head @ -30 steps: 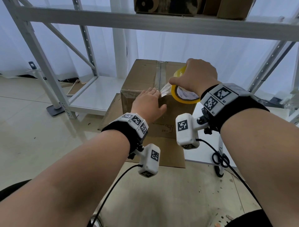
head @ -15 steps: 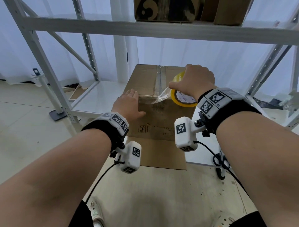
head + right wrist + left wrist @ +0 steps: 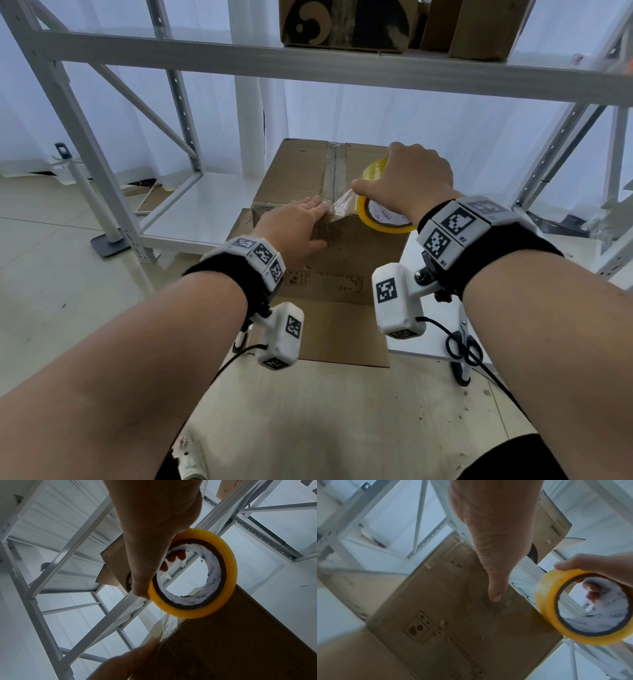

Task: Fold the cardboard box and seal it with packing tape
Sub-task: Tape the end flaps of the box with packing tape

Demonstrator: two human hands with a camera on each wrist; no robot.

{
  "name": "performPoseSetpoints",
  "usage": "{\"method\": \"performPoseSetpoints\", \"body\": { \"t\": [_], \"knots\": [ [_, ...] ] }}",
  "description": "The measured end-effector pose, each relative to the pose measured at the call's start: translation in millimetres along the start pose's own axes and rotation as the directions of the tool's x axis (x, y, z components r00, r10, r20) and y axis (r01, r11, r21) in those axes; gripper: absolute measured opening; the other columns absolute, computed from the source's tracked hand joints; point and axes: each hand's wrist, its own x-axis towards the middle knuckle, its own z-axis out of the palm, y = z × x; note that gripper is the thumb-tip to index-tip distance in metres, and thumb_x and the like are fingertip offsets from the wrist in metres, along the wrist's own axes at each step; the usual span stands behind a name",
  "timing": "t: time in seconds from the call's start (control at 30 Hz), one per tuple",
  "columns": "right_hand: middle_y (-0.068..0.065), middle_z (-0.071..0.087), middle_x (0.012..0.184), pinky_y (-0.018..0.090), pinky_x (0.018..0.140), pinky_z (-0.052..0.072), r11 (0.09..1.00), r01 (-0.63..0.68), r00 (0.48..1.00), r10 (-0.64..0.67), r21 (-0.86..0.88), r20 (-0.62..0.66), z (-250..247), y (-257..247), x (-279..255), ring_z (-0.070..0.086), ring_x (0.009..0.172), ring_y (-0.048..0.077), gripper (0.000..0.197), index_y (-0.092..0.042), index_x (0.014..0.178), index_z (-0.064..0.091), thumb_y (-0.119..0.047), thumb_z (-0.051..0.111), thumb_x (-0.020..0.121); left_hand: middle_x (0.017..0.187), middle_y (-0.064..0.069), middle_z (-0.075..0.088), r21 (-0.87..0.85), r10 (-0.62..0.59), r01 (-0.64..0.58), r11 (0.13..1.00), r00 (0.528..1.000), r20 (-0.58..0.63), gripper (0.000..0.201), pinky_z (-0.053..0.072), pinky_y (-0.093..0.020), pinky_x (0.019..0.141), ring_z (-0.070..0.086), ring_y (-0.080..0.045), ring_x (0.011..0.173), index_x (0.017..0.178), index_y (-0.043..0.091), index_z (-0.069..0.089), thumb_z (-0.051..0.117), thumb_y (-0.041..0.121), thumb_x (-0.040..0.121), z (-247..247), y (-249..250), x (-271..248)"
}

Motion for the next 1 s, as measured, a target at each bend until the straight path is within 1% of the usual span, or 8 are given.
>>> {"method": "performPoseSetpoints", "body": {
  "t": [0.23, 0.43, 0.53, 0.63, 0.77, 0.87, 0.93, 1.0],
  "knots": [
    [0.013, 0.059, 0.113, 0.038, 0.088, 0.04, 0.998, -0.004, 1.0, 0.002, -0.062, -0.022, -0.2, -11.9, -2.5, 0.053, 0.108, 0.033, 0.067, -0.009, 0.116, 0.054, -0.065, 0.054, 0.08, 0.156, -0.002, 0.023, 0.04, -0.152, 0.153, 0.987, 0.988, -0.017, 0.069, 0.031, -0.042, 0.112, 0.024, -0.019, 0.142, 0.148, 0.016, 0.024, 0.052, 0.044, 0.092, -3.3, -30.2, -16.4],
    [0.015, 0.059, 0.118, 0.039, 0.085, 0.04, 1.0, 0.007, 0.999, -0.008, -0.015, -0.052, -0.7, 1.4, -3.8, 0.053, 0.11, 0.034, 0.066, -0.008, 0.124, 0.052, -0.062, 0.041, 0.089, 0.156, -0.001, 0.023, -0.042, -0.018, 0.015, 0.999, 0.998, -0.064, 0.066, 0.012, -0.031, 0.115, 0.017, -0.016, 0.144, 0.149, 0.018, 0.023, 0.051, 0.039, 0.094, 4.3, 3.2, -5.2],
    [0.015, 0.058, 0.119, 0.037, 0.08, 0.038, 1.0, -0.022, 0.999, 0.023, 0.022, -0.04, -2.5, 12.5, -1.1, 0.052, 0.111, 0.033, 0.061, -0.01, 0.127, 0.051, -0.057, 0.039, 0.091, 0.153, 0.001, 0.03, -0.105, -0.032, 0.019, 0.994, 0.992, -0.124, 0.058, 0.016, -0.033, 0.115, 0.023, -0.015, 0.143, 0.146, 0.019, 0.031, 0.05, 0.037, 0.095, 6.8, 10.3, 1.9],
    [0.013, 0.059, 0.116, 0.036, 0.079, 0.039, 0.998, -0.006, 1.0, 0.007, 0.067, -0.015, -3.7, 11.3, 3.4, 0.053, 0.11, 0.031, 0.06, -0.009, 0.124, 0.054, -0.056, 0.045, 0.088, 0.15, 0.003, 0.036, -0.093, -0.027, 0.015, 0.996, 0.991, -0.131, 0.052, 0.03, -0.037, 0.11, 0.032, -0.015, 0.139, 0.143, 0.021, 0.038, 0.05, 0.036, 0.095, 4.0, 4.6, 2.8],
    [0.004, 0.059, 0.099, 0.032, 0.073, 0.038, 0.986, 0.074, 0.997, -0.07, 0.15, -0.034, 2.5, -11.4, 5.8, 0.053, 0.093, 0.022, 0.054, -0.01, 0.11, 0.058, -0.057, 0.05, 0.085, 0.143, 0.005, 0.046, -0.083, -0.073, 0.061, 0.995, 0.985, -0.155, 0.044, 0.043, -0.036, 0.1, 0.045, -0.016, 0.13, 0.137, 0.024, 0.048, 0.049, 0.036, 0.095, 5.9, -16.6, -9.7],
    [0.001, 0.053, 0.091, 0.031, 0.071, 0.038, 0.972, 0.076, 0.997, -0.068, 0.221, -0.041, 3.9, -18.4, 8.0, 0.048, 0.086, 0.019, 0.049, -0.012, 0.103, 0.057, -0.057, 0.054, 0.084, 0.121, 0.004, 0.063, -0.043, -0.095, 0.087, 0.995, 0.973, -0.21, 0.037, 0.05, -0.032, 0.083, 0.059, -0.017, 0.106, 0.124, 0.023, 0.058, 0.05, 0.04, 0.093, 4.6, -24.2, -9.7],
    [0.001, 0.054, 0.087, 0.031, 0.069, 0.038, 0.967, 0.064, 0.998, -0.054, 0.247, -0.044, 2.9, -17.2, 9.2, 0.049, 0.084, 0.019, 0.043, -0.012, 0.097, 0.055, -0.053, 0.054, 0.084, 0.107, 0.003, 0.066, -0.01, -0.066, 0.065, 0.998, 0.976, -0.21, 0.034, 0.048, -0.028, 0.076, 0.06, -0.017, 0.093, 0.116, 0.021, 0.061, 0.051, 0.042, 0.091, 0.9, -19.5, -4.3],
    [0.001, 0.052, 0.081, 0.032, 0.068, 0.037, 0.958, 0.052, 0.998, -0.044, 0.28, -0.037, 2.0, -14.8, 9.9, 0.05, 0.082, 0.02, 0.038, -0.013, 0.091, 0.055, -0.05, 0.052, 0.085, 0.117, 0.003, 0.064, -0.038, -0.021, 0.014, 0.999, 0.983, -0.18, 0.038, 0.049, -0.031, 0.083, 0.06, -0.016, 0.102, 0.121, 0.02, 0.059, 0.053, 0.042, 0.091, 1.7, -14.5, -1.5]
  ]
}}
